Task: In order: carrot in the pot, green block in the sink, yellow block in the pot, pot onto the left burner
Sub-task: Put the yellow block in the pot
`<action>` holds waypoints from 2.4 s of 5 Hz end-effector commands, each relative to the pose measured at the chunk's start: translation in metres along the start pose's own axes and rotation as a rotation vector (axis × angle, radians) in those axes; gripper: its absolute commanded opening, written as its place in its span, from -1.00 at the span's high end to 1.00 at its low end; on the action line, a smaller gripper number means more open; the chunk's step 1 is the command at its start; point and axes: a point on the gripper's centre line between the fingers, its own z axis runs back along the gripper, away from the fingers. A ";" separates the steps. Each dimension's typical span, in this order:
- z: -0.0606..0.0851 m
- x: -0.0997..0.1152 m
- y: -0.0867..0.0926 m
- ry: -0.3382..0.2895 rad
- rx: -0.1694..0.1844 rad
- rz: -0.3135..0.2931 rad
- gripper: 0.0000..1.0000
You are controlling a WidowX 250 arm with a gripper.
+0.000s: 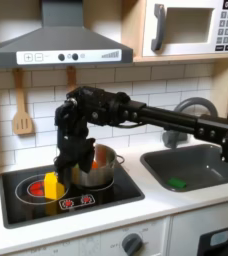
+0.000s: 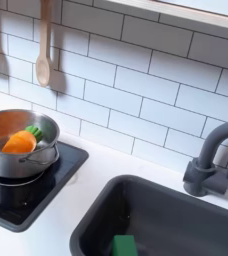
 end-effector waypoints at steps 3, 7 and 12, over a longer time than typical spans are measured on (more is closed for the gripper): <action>-0.025 0.013 0.009 0.049 0.017 0.016 -1.00; -0.047 0.020 0.018 0.073 0.027 0.019 -1.00; -0.056 0.032 0.013 0.055 0.012 -0.008 -1.00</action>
